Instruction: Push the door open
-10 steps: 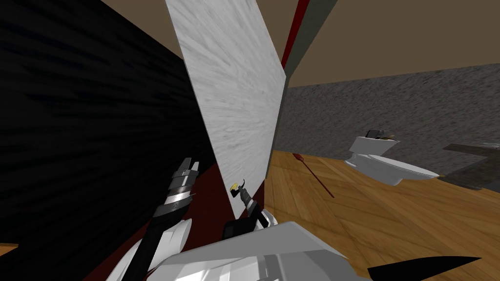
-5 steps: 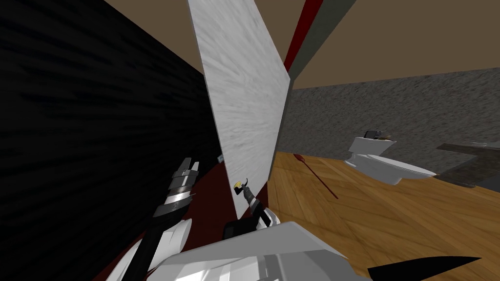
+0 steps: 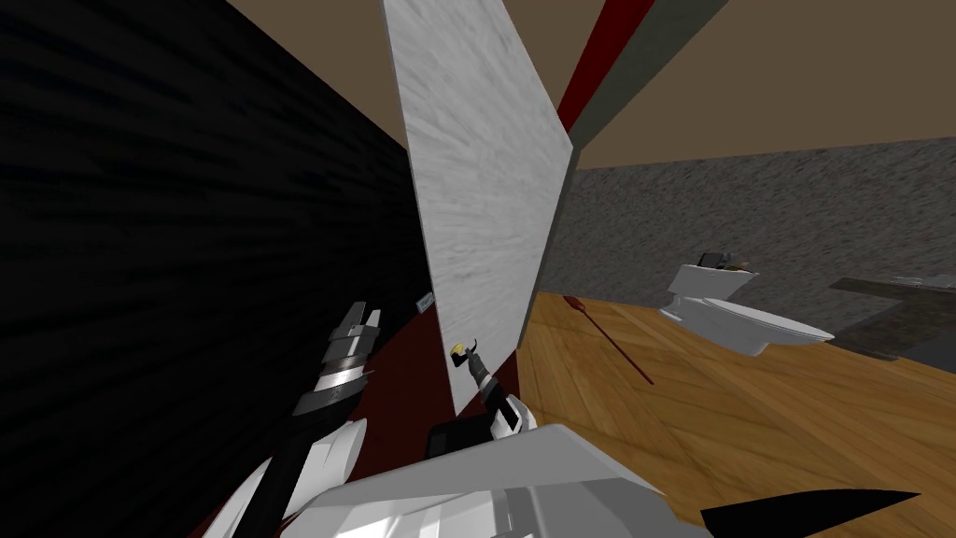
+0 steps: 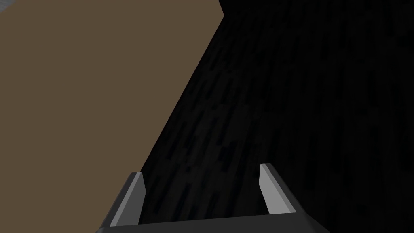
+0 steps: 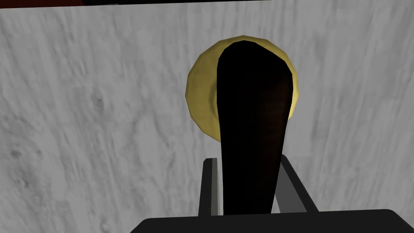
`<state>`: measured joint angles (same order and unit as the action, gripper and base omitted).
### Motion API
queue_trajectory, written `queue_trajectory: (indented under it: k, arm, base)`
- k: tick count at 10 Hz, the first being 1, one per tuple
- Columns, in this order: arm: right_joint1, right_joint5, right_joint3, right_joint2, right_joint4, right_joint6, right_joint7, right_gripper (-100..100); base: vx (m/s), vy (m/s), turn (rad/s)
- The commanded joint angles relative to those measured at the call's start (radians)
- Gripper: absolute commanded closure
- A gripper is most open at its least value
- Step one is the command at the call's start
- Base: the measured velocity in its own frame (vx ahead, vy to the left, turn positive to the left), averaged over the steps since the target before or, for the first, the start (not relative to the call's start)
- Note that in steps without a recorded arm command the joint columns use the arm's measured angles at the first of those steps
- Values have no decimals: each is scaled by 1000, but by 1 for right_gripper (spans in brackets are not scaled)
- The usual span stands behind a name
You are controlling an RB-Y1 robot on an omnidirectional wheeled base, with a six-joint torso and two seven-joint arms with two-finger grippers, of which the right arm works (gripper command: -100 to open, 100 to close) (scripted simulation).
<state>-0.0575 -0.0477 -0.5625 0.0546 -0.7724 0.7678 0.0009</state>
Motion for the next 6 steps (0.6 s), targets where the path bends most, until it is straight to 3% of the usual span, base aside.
queue_trajectory:
  k: [1,6]
  arm:
    - [-1,-9,31,16,-8,-11,2,100]
    - [-7,-18,71,15,2,-10,11,100]
  base:
    - [68,88,-39]
    - [86,100,-38]
